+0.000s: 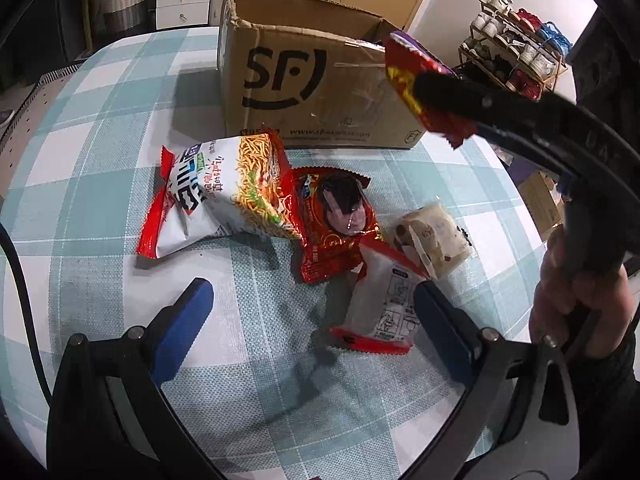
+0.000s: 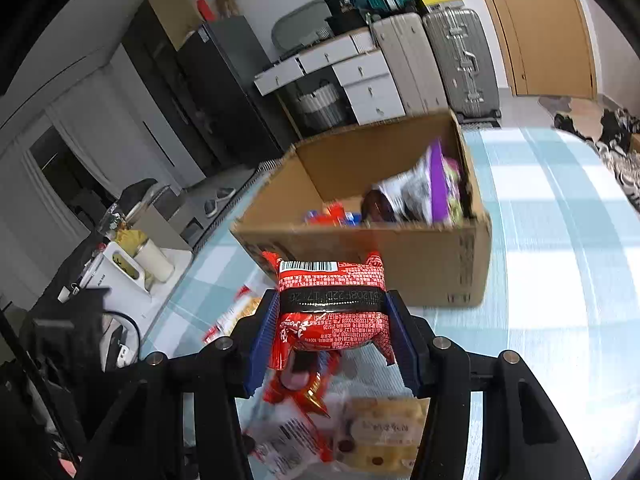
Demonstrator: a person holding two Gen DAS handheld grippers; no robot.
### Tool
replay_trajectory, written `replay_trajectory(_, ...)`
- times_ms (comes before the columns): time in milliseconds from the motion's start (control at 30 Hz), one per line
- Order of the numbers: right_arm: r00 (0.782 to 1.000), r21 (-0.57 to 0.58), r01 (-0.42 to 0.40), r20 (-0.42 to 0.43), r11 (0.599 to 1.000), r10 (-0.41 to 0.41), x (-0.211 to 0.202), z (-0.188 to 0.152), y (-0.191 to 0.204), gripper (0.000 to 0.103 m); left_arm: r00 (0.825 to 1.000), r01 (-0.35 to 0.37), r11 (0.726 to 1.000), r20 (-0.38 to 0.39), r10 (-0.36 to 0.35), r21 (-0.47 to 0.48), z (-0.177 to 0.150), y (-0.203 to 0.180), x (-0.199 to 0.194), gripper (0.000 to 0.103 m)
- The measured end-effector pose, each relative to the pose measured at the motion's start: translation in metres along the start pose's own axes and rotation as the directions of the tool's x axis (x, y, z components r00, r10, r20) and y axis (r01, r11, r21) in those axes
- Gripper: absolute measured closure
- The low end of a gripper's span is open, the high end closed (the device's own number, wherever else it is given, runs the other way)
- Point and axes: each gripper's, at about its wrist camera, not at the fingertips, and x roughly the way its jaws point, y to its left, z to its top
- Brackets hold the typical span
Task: Organize snacks
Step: 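Grasp the white red-trimmed packet with the left gripper while the right holds its packet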
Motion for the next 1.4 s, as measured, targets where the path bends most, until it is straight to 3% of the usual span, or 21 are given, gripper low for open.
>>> replay_trajectory(400,1.000,0.055,0.010,-0.020,0.998,-0.009,0.000,-0.007,-0.013,0.050,1.000,0.018,0.999,-0.026,-0.017,0.037,-0.011,-0.018,0.009,0.003)
replay_trajectory(800,1.000,0.097,0.028,-0.006,0.995,-0.027,-0.012,-0.024,-0.035,0.050,0.998,-0.038,0.993,-0.041,0.043,0.114,-0.018,-0.051,0.031,0.005)
replay_trajectory(900,1.000,0.107,0.030,-0.007,0.994,-0.029,-0.014,-0.029,-0.038,0.050,0.998,-0.045,0.991,-0.040,0.050,0.128,-0.019,-0.054,0.034,0.017)
replay_trajectory(1000,0.999,0.117,0.032,-0.009,0.993,-0.031,-0.014,-0.031,-0.040,0.050,0.998,-0.063,0.986,-0.022,0.067,0.155,-0.021,-0.058,0.032,0.037)
replay_trajectory(1033,0.999,0.119,0.032,-0.010,0.992,-0.031,-0.014,-0.033,-0.041,0.050,0.998,-0.055,0.985,-0.018,0.058,0.166,-0.021,-0.059,0.031,0.060)
replay_trajectory(1400,0.999,0.136,0.032,-0.016,0.990,-0.030,-0.016,-0.044,-0.045,0.050,1.000,-0.007,0.983,-0.004,0.008,0.182,-0.028,-0.046,0.022,0.064)
